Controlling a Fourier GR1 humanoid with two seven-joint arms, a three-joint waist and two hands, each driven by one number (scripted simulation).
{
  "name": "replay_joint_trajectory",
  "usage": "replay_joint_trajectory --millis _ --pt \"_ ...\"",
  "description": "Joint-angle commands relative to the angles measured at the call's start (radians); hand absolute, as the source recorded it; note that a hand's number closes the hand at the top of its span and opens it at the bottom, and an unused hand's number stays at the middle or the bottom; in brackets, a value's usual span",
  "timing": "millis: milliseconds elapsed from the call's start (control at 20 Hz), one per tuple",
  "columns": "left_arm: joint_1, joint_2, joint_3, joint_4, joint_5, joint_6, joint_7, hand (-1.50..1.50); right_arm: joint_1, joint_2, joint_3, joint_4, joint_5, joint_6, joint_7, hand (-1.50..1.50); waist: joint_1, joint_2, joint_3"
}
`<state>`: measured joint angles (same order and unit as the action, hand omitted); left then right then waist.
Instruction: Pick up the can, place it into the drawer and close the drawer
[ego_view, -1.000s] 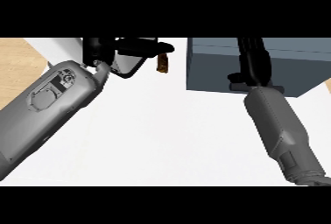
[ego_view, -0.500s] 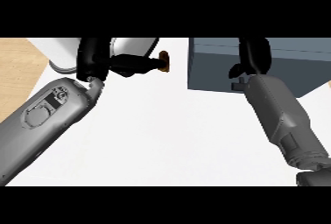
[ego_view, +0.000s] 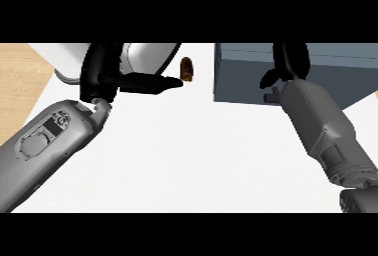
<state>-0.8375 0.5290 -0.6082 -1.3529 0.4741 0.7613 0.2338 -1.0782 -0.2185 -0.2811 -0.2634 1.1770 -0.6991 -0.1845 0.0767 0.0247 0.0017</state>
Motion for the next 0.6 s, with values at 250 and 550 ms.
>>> replay_joint_trajectory --millis 250,550 --pt "0.071 0.018 0.029 -0.044 0.005 -0.005 -0.013 -1.5 -0.081 0.104 -0.199 -0.062 -0.263 0.063 -0.192 -1.5 0.002 -0.007 0.003" --pt "0.105 0.033 0.051 -0.053 0.005 -0.029 -0.038 -1.5 -0.108 0.112 -0.324 -0.072 -0.41 0.151 -0.279 -1.5 -0.006 -0.004 0.002"
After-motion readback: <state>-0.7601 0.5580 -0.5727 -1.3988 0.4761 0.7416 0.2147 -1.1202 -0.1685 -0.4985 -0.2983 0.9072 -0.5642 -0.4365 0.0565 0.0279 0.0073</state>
